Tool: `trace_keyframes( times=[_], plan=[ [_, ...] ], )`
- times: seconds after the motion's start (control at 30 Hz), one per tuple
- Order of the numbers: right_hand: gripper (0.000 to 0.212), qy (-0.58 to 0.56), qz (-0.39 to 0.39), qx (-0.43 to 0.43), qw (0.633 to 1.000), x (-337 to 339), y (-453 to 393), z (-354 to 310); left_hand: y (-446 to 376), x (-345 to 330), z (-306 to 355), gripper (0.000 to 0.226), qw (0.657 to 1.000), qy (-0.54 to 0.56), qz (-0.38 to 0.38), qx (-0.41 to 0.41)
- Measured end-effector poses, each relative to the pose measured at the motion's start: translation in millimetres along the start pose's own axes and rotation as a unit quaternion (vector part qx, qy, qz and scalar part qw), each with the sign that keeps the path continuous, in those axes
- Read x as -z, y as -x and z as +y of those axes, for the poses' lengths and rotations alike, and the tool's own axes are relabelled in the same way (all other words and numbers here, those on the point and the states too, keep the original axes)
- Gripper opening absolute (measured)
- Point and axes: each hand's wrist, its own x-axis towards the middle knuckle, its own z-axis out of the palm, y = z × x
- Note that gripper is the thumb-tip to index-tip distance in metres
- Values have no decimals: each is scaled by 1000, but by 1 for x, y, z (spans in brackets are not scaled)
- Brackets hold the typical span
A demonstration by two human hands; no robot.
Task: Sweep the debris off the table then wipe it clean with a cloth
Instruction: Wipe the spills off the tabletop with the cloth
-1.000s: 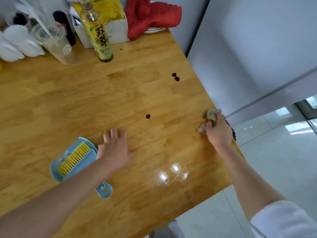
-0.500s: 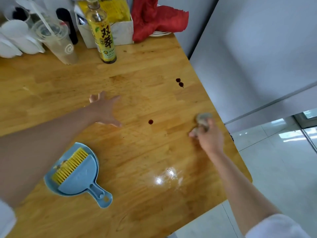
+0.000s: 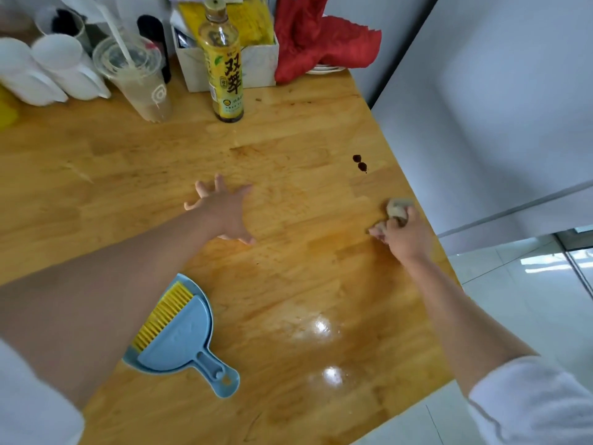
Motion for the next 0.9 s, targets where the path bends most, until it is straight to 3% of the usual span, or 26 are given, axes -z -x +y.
trace_keyframes(
  times=[0.03, 0.07, 0.1, 0.17, 0.2, 0.27, 0.3, 0.37, 0.43, 0.47, 0.5, 0.53, 0.6, 0.63, 0.7, 0.73, 0.77, 0.83, 0.9],
  plan=[
    [28, -44, 50, -90, 994, -1, -8, 0, 0, 1, 1, 125, 1000, -2, 0, 0],
    [29, -54, 72, -115, 989, -10, -7, -7, 1, 1, 1, 125, 1000, -2, -1, 0],
    [29, -56, 68, -81, 993, -27, 0, -18, 0, 1, 1, 125, 1000, -3, 0, 1],
    [29, -45, -10, 78, 996, -62, 35, -45, -1, 1, 1, 125, 1000, -8, 0, 1],
    [27, -6, -83, 194, 977, -77, 52, -51, -1, 2, 1, 125, 1000, -10, 0, 1],
    [26, 73, -213, 374, 900, -86, 78, -49, -1, 2, 1, 125, 1000, -8, -3, 1],
    [28, 83, -238, 404, 879, -78, 77, -40, -2, 2, 1, 125, 1000, -7, -7, 1],
    [29, 76, -203, 335, 917, -47, 54, -13, -2, 3, 2, 124, 1000, -6, -10, 2],
    [29, 48, -96, 149, 983, -10, 22, 16, -2, 3, 2, 124, 1000, -6, -14, 3],
    [29, 19, -22, 31, 999, 7, 12, 28, 0, 4, 3, 124, 1000, -5, -16, 5],
    [30, -16, 46, -65, 997, 14, 5, 40, 1, 5, 3, 124, 1000, -6, -18, 5],
    [30, -23, 92, -107, 990, 12, 8, 45, 1, 5, 4, 124, 1000, -6, -18, 5],
    [23, -22, 51, -42, 998, -6, 37, 38, 1, 5, 4, 123, 1000, -4, -17, 4],
    [23, -23, -16, 40, 999, -17, 59, 31, 1, 5, 4, 123, 1000, -4, -16, 3],
    [29, 36, -165, 224, 960, -29, 100, 35, 1, 5, 4, 123, 1000, -5, -15, 2],
    [32, 84, -181, 293, 935, -28, 107, 48, 1, 4, 3, 123, 1000, -3, -14, 2],
    [34, 101, -164, 306, 932, -21, 102, 63, 0, 4, 3, 123, 1000, -2, -13, 1],
    [34, 66, -73, 142, 985, 3, 79, 88, -1, 4, 3, 124, 1000, -1, -12, -2],
    [27, 16, 52, -95, 994, 26, 53, 103, -1, 4, 2, 124, 1000, -4, -12, -4]
  ],
)
